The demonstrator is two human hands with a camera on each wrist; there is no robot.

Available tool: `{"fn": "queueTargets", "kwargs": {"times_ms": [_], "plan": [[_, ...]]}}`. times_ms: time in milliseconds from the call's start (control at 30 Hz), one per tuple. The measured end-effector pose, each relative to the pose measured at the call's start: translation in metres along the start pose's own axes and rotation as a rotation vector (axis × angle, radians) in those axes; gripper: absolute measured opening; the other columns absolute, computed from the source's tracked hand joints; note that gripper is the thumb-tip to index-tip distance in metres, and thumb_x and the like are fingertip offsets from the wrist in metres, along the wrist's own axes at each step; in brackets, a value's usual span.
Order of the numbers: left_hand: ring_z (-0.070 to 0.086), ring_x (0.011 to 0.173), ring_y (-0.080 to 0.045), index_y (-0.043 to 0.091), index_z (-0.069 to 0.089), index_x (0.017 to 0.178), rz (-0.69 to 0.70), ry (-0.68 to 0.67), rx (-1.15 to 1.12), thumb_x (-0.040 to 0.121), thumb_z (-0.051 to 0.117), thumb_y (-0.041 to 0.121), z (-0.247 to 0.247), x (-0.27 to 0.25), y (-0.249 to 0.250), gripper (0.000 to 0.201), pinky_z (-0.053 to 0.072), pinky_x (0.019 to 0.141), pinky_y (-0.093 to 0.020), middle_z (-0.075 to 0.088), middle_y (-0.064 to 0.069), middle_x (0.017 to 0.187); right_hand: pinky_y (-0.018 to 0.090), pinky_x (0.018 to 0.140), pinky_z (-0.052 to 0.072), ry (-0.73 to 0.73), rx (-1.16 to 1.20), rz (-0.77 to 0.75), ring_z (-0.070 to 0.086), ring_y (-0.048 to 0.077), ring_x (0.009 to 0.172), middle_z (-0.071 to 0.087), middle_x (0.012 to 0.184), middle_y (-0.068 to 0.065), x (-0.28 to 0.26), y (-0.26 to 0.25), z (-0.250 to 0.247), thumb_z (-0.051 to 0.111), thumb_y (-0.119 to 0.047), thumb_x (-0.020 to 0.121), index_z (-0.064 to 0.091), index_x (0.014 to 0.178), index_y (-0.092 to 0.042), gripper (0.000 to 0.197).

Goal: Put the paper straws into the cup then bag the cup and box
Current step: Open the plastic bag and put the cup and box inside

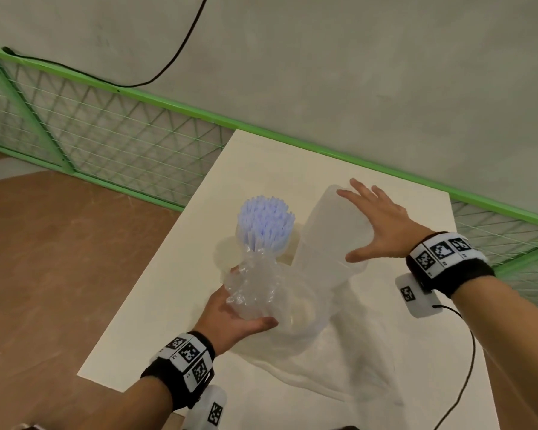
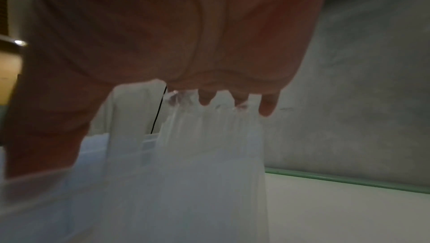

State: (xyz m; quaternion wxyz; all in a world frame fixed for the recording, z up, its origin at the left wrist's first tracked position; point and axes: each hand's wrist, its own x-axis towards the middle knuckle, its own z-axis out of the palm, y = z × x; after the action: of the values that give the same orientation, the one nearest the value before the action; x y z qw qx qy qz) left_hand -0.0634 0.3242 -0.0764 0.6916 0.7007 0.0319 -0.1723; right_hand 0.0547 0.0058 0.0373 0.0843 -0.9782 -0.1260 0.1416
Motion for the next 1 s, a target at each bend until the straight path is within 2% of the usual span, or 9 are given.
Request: {"fn": "queueTargets", "kwargs": {"times_ms": [100, 200, 267, 367, 500, 667, 733, 900, 1000], "plan": [[0.067, 0.112, -0.012, 0.019, 0.052, 0.135, -0.007, 0.011, -0.024, 0.055, 0.096, 0.009, 0.001, 0.000, -0.001, 0.092, 0.049, 0.105, -0.033, 0.071, 0.001, 0.120, 0.056, 0.112, 0.021, 0.027, 0.017, 0.027, 0.014, 0.022, 0.147, 0.004, 0.160, -0.023, 0.002, 0.008, -0.001, 0.082, -0.057, 0.062, 0.008, 0.146, -0.055, 0.112], [0.066, 0.113, -0.012, 0.021, 0.054, 0.134, -0.003, 0.010, -0.017, 0.054, 0.097, 0.011, 0.002, 0.000, -0.002, 0.091, 0.050, 0.103, -0.031, 0.071, 0.001, 0.121, 0.051, 0.103, 0.036, 0.219, -0.061, 0.071, 0.039, 0.027, 0.133, 0.029, 0.156, -0.017, 0.012, 0.006, 0.004, 0.071, -0.068, 0.068, 0.024, 0.146, -0.046, 0.093], [0.066, 0.114, -0.012, 0.020, 0.055, 0.133, 0.005, 0.002, -0.006, 0.054, 0.098, 0.014, 0.002, 0.000, -0.001, 0.090, 0.050, 0.103, -0.030, 0.070, 0.001, 0.121, 0.051, 0.095, 0.043, 0.326, -0.072, 0.101, 0.046, 0.029, 0.125, 0.034, 0.152, -0.013, 0.018, 0.001, 0.010, 0.065, -0.073, 0.070, 0.029, 0.143, -0.043, 0.087], [0.066, 0.112, -0.010, 0.020, 0.055, 0.132, 0.023, -0.003, 0.020, 0.055, 0.097, 0.015, 0.001, -0.001, 0.000, 0.087, 0.051, 0.099, -0.024, 0.071, 0.002, 0.120, 0.053, 0.091, 0.043, 0.350, -0.134, 0.132, 0.041, 0.029, 0.129, 0.027, 0.154, -0.013, 0.025, -0.005, 0.019, 0.059, -0.080, 0.069, 0.027, 0.144, -0.042, 0.090], [0.066, 0.111, -0.007, 0.017, 0.056, 0.132, 0.034, 0.000, 0.024, 0.057, 0.096, 0.010, 0.002, -0.001, 0.001, 0.086, 0.050, 0.092, -0.014, 0.071, 0.003, 0.119, 0.056, 0.101, 0.032, 0.279, -0.277, 0.072, 0.025, 0.024, 0.144, 0.013, 0.161, -0.013, 0.036, -0.009, 0.025, 0.052, -0.085, 0.068, 0.018, 0.148, -0.042, 0.097], [0.064, 0.115, -0.007, 0.019, 0.053, 0.134, 0.050, -0.001, 0.024, 0.057, 0.096, 0.011, 0.001, -0.001, 0.000, 0.089, 0.049, 0.096, -0.016, 0.069, 0.004, 0.122, 0.052, 0.094, 0.043, 0.280, -0.151, 0.087, 0.048, 0.026, 0.128, 0.037, 0.153, -0.007, 0.044, -0.011, 0.018, 0.059, -0.067, 0.081, 0.013, 0.147, -0.046, 0.084], [0.064, 0.114, -0.006, 0.020, 0.052, 0.135, 0.052, -0.001, 0.030, 0.057, 0.096, 0.011, 0.002, -0.001, 0.001, 0.089, 0.049, 0.095, -0.015, 0.069, 0.005, 0.122, 0.052, 0.091, 0.046, 0.295, -0.120, 0.077, 0.049, 0.027, 0.127, 0.033, 0.154, -0.010, 0.044, -0.009, 0.016, 0.057, -0.064, 0.084, 0.014, 0.147, -0.048, 0.078], [0.064, 0.114, -0.006, 0.023, 0.050, 0.136, 0.051, 0.004, 0.050, 0.056, 0.097, 0.016, 0.002, 0.000, 0.000, 0.093, 0.050, 0.101, -0.025, 0.069, 0.005, 0.122, 0.047, 0.091, 0.040, 0.198, -0.373, 0.035, 0.026, 0.026, 0.143, 0.002, 0.160, -0.026, 0.041, -0.011, 0.027, 0.029, -0.074, 0.088, 0.000, 0.152, -0.044, 0.076], [0.063, 0.116, -0.007, 0.028, 0.049, 0.136, 0.055, 0.008, 0.069, 0.055, 0.098, 0.021, 0.002, 0.001, -0.002, 0.095, 0.048, 0.104, -0.031, 0.068, 0.007, 0.124, 0.052, 0.099, 0.034, 0.169, -0.284, 0.090, 0.017, 0.021, 0.147, 0.006, 0.159, -0.027, 0.041, -0.014, 0.025, 0.022, -0.079, 0.087, 0.009, 0.151, -0.046, 0.073]]}}
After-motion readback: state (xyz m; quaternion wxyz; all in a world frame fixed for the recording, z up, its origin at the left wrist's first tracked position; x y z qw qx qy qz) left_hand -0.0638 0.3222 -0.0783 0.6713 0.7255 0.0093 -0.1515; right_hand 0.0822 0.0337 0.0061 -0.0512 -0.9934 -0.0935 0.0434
